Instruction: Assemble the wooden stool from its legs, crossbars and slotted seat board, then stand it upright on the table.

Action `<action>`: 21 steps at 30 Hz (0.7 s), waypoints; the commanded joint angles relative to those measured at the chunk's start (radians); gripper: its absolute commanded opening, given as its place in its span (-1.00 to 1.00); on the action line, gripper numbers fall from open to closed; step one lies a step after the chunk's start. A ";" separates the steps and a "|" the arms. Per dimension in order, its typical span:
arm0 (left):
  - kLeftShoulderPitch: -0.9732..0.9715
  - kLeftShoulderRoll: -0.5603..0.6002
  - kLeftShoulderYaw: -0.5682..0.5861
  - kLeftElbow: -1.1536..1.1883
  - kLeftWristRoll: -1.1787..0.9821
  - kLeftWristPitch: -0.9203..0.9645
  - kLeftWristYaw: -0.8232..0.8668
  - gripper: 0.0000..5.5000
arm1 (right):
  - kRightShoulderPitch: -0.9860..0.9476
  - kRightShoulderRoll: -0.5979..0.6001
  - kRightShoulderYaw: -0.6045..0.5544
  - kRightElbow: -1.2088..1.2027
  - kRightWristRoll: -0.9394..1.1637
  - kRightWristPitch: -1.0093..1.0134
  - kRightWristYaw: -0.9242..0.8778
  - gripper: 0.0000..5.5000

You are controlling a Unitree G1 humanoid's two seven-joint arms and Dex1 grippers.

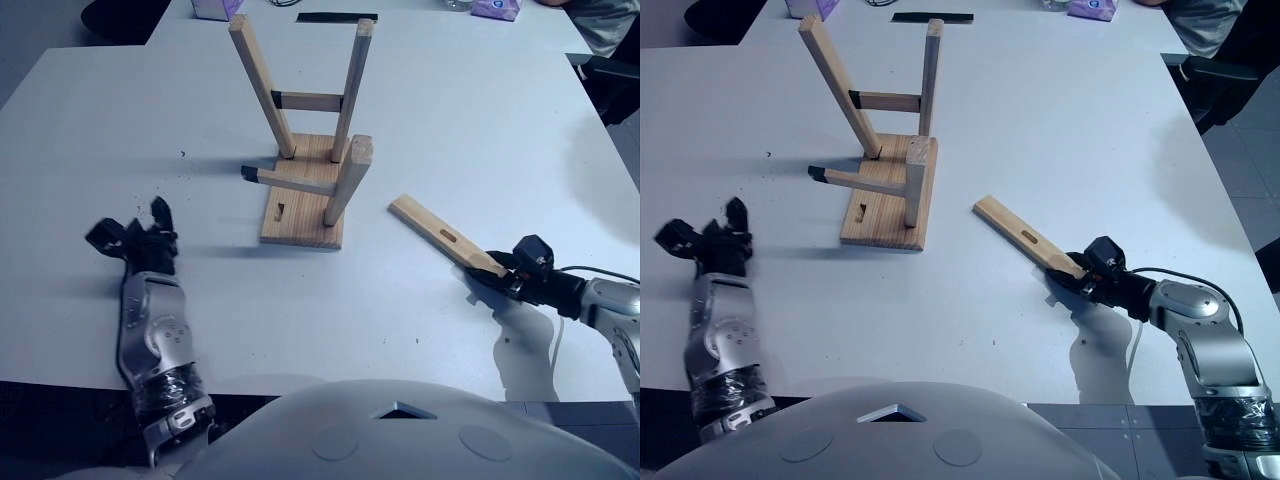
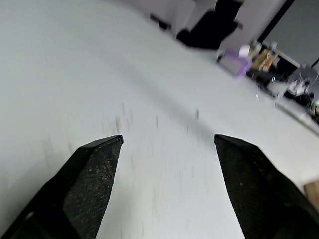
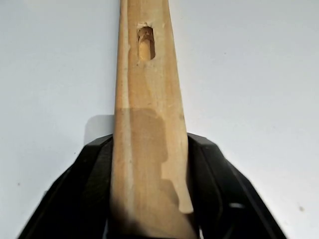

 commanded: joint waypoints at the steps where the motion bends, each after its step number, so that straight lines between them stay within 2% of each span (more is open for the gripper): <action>1: -0.084 0.080 -0.004 -0.094 -0.054 0.081 -0.011 0.24 | -0.063 0.099 -0.044 -0.003 0.112 0.120 -0.071 -0.25; 5: -0.213 0.151 -0.041 -0.174 -0.120 0.148 -0.054 0.24 | -0.254 0.275 -0.132 0.017 0.320 0.274 -0.224 -0.25; 9: -0.440 0.223 -0.095 -0.225 -0.286 0.254 -0.118 0.24 | -0.565 0.400 -0.224 0.080 0.579 0.377 -0.332 -0.25; 14: -0.738 0.195 -0.219 -0.168 -0.475 0.370 -0.210 0.24 | -0.825 0.383 -0.258 0.086 0.808 0.459 -0.293 -0.25; 21: -0.860 0.115 -0.275 -0.136 -0.665 0.443 -0.208 0.24 | -0.870 0.319 -0.192 -0.048 0.937 0.546 -0.227 -0.25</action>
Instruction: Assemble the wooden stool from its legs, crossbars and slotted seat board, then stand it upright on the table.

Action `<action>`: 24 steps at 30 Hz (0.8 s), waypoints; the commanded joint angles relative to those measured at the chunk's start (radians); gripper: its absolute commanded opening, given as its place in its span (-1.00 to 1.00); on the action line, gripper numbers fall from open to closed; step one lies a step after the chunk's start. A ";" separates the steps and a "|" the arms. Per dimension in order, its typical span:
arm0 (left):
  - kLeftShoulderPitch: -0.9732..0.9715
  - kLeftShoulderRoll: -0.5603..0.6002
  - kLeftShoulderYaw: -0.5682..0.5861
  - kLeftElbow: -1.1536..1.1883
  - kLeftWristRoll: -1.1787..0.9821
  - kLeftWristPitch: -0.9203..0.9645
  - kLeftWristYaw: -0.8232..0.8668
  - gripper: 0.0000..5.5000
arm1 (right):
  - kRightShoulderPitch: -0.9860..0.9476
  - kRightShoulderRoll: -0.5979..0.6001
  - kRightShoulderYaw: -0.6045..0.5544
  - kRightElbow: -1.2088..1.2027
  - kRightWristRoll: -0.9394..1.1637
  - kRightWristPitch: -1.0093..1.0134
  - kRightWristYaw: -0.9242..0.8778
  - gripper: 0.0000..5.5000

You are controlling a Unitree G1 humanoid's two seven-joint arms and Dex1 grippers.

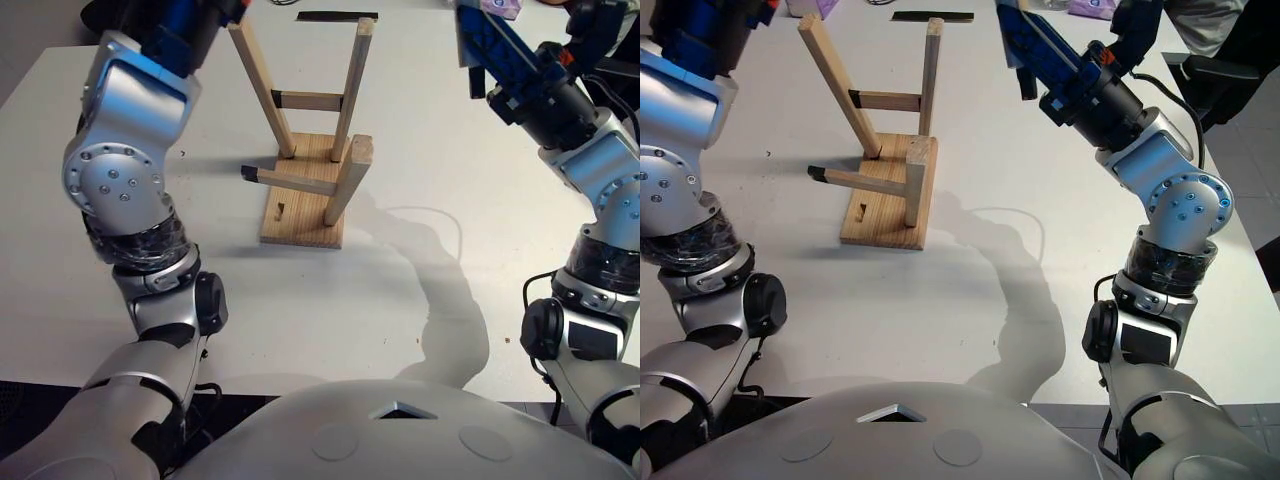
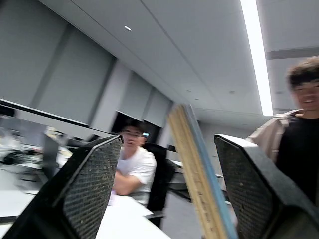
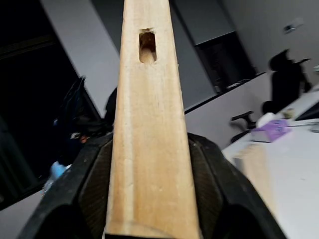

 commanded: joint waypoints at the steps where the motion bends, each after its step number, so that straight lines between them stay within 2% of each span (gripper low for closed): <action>1: -0.051 -0.018 -0.016 0.016 -0.131 0.057 -0.017 0.24 | -0.026 -0.079 0.030 -0.077 0.101 0.084 0.067 -0.25; 6: -0.063 0.005 -0.012 0.064 -0.307 0.137 -0.087 0.24 | -0.087 -0.183 0.044 -0.014 0.117 0.129 0.179 -0.25; 11: -0.083 0.044 -0.016 0.116 -0.368 0.183 -0.139 0.24 | -0.080 -0.248 0.052 -0.014 0.110 0.141 0.252 -0.25; 21: -0.081 0.164 -0.047 0.199 -0.258 0.246 -0.419 0.24 | -0.042 -0.319 0.099 -0.030 0.102 0.175 0.349 -0.25; 24: -0.071 0.183 -0.043 0.184 -0.249 0.263 -0.454 0.24 | -0.036 -0.324 0.112 -0.042 0.094 0.172 0.356 -0.25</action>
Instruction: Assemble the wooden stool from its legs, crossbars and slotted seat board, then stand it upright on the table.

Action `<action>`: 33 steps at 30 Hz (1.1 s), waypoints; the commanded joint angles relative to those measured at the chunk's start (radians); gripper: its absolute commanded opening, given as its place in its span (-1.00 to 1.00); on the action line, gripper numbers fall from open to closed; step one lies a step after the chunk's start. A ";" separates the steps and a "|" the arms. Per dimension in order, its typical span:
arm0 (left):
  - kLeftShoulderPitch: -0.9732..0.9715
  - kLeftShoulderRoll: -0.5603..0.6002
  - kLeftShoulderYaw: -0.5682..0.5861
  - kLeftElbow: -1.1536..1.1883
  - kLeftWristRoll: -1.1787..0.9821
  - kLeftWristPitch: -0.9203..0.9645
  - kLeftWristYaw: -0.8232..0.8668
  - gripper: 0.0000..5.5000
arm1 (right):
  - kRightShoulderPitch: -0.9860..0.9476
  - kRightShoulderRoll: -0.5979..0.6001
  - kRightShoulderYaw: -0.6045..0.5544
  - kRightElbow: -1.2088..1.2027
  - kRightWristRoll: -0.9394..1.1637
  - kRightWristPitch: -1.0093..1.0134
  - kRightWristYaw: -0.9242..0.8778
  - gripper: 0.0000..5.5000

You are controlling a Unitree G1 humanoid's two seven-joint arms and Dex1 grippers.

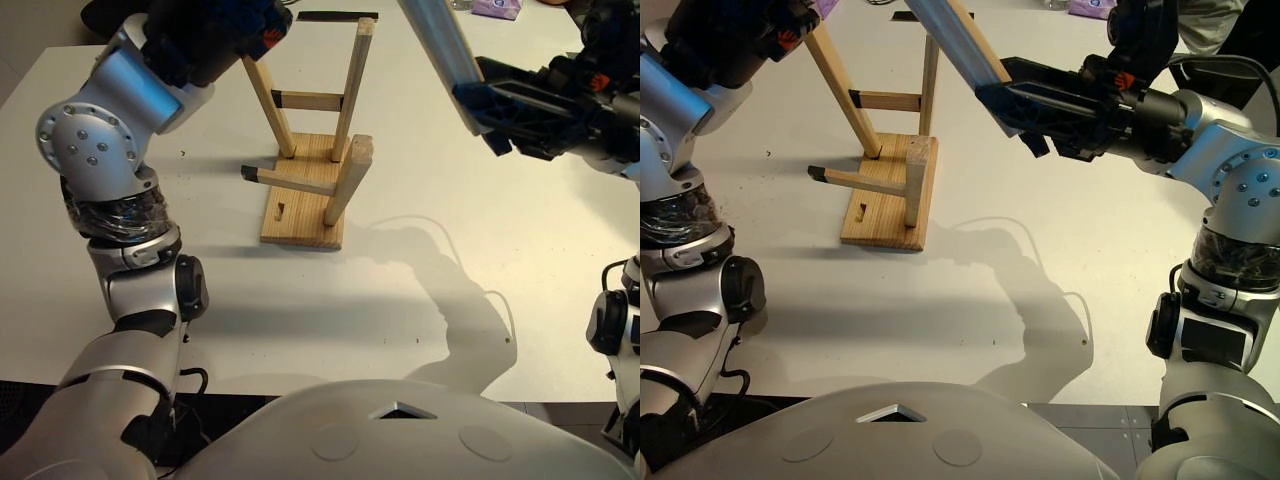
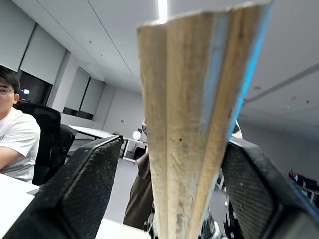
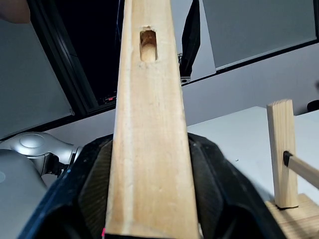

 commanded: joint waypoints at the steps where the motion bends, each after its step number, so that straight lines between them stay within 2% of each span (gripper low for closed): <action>1: 0.004 0.031 -0.002 -0.024 0.010 0.030 -0.039 0.24 | 0.001 -0.015 0.011 -0.023 -0.004 0.008 0.007 -0.25; 6: 0.018 0.019 -0.006 -0.070 -0.002 0.041 -0.019 0.24 | 0.008 -0.011 0.019 -0.034 -0.009 0.004 -0.001 -0.25; 15: 0.038 0.029 -0.007 -0.086 0.045 0.031 -0.059 -0.26 | 0.035 -0.040 0.031 -0.043 -0.035 0.005 0.021 -0.25; 20: 0.044 0.031 -0.002 -0.099 0.067 0.021 -0.091 -0.26 | 0.031 -0.044 0.027 -0.035 -0.030 0.004 0.021 -0.25; 24: 0.043 0.032 0.011 -0.112 0.092 -0.005 -0.080 -0.26 | 0.033 -0.026 0.035 -0.030 -0.109 -0.078 0.024 -0.25; 25: 0.040 0.034 0.019 -0.112 0.092 -0.011 -0.075 -0.26 | 0.037 -0.020 0.037 -0.028 -0.125 -0.100 0.031 -0.14; 30: 0.031 0.058 0.055 -0.123 0.116 -0.042 -0.048 -0.26 | 0.042 -0.006 0.043 -0.017 -0.192 -0.165 0.031 0.14; 33: 0.050 0.124 0.096 -0.119 0.185 -0.085 -0.084 -0.26 | 0.046 -0.009 0.037 0.014 -0.240 -0.196 0.021 0.16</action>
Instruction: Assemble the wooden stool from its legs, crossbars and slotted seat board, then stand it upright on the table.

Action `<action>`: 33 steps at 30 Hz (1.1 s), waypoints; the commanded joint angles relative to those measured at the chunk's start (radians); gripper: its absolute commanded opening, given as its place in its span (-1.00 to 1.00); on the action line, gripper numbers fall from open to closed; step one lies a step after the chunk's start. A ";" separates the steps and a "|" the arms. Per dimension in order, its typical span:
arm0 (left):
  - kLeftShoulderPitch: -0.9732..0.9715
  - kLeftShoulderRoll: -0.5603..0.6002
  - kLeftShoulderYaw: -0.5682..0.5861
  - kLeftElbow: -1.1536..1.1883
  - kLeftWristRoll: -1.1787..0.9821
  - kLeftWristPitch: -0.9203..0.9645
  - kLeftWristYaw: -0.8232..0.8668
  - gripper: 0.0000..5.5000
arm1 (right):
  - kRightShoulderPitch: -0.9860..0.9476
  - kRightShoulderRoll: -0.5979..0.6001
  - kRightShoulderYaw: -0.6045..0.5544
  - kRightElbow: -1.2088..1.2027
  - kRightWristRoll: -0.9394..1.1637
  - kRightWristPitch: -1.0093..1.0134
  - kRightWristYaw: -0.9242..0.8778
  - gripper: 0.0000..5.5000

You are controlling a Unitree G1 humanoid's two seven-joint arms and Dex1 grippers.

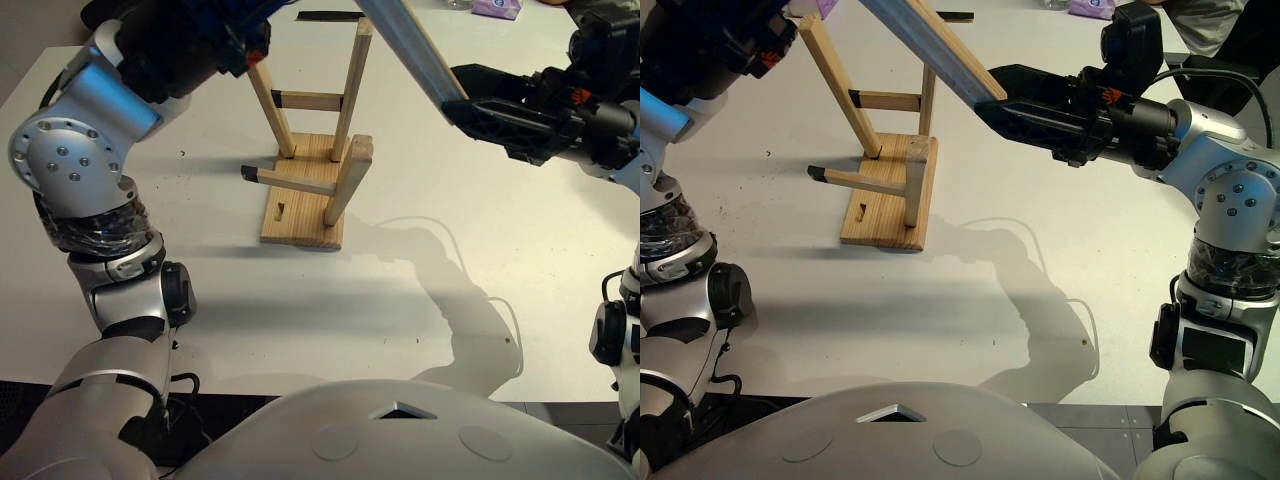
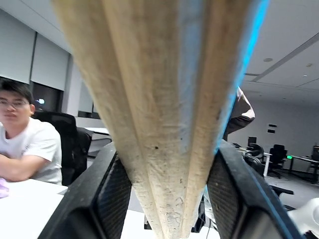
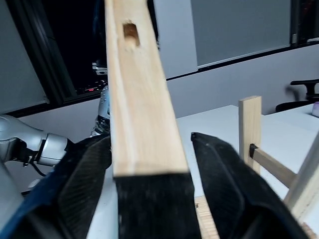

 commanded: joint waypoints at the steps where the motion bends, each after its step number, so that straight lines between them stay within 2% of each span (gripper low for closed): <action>1: 0.017 0.114 0.062 0.003 0.108 -0.066 -0.058 -0.26 | 0.011 -0.003 -0.011 0.042 -0.075 -0.053 -0.022 0.16; 4: 0.122 0.285 0.081 0.013 0.295 -0.156 -0.214 -0.26 | 0.043 0.016 -0.047 0.078 -0.132 -0.121 -0.060 0.16; 6: 0.265 0.399 0.112 0.031 0.438 -0.243 -0.327 -0.26 | 0.079 0.036 -0.076 0.097 -0.177 -0.175 -0.107 0.16; 10: 0.474 0.464 0.166 0.132 0.608 -0.376 -0.420 -0.26 | 0.168 0.055 -0.098 0.078 -0.229 -0.231 -0.149 0.16; 14: 0.572 0.395 0.154 0.195 0.676 -0.475 -0.436 -0.26 | 0.151 0.060 -0.075 0.124 -0.279 -0.267 -0.152 0.16; 21: 0.616 0.206 0.080 0.172 0.705 -0.557 -0.353 -0.26 | 0.040 0.087 0.019 0.264 -0.384 -0.330 -0.103 0.16; 33: 0.808 0.162 0.020 -0.032 0.658 -0.458 -0.310 -0.26 | 0.055 0.119 0.032 0.282 -0.428 -0.361 -0.084 0.16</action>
